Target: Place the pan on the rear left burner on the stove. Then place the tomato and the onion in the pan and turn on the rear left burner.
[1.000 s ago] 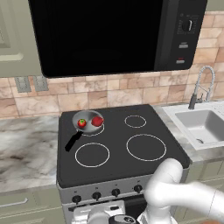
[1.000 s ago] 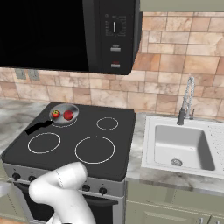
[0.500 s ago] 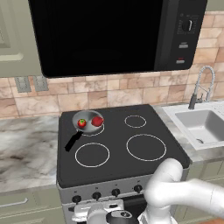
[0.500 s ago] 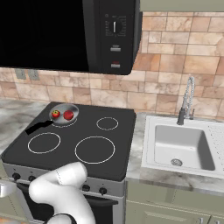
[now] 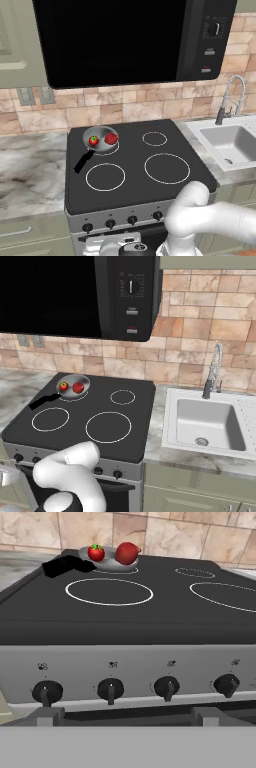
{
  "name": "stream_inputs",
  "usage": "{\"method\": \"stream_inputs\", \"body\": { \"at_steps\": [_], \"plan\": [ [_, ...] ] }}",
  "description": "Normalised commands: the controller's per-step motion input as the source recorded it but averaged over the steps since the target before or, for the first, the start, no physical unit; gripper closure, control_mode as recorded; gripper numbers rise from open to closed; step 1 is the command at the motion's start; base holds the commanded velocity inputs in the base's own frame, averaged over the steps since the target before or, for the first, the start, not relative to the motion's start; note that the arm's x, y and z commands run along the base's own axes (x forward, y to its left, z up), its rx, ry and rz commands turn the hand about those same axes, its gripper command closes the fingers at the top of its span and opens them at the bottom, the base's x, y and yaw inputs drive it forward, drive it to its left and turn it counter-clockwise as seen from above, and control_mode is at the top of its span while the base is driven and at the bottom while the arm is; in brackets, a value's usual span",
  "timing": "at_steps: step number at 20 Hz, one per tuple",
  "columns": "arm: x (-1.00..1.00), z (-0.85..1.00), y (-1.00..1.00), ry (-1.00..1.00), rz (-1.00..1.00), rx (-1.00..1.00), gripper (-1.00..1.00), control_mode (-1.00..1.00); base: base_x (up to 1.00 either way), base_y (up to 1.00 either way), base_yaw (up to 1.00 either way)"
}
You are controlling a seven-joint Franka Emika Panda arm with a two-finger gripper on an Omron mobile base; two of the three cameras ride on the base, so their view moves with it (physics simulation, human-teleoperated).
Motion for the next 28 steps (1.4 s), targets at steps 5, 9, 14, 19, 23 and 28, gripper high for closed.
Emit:
{"method": "stream_inputs", "body": {
  "at_steps": [5,9,14,19,23,28],
  "plan": [
    [0.02,-0.12,0.00,0.00,-0.04,0.00,-1.00,-1.00,0.00,0.00,0.00],
    [0.08,-0.10,0.00,0.00,-0.03,0.00,-1.00,-1.00,0.00,0.00,0.00],
    [0.16,-0.10,0.00,0.00,-0.02,0.00,-1.00,-1.00,0.00,0.00,0.00],
    [0.20,-0.13,0.00,0.00,-0.03,0.00,-1.00,-1.00,0.00,0.00,0.00],
    [0.18,-0.16,0.00,0.00,-0.02,0.00,-1.00,-1.00,0.00,0.00,0.00],
    [0.15,-0.22,0.00,0.00,-0.01,0.00,-1.00,-1.00,0.00,0.00,0.00]
  ]
}}
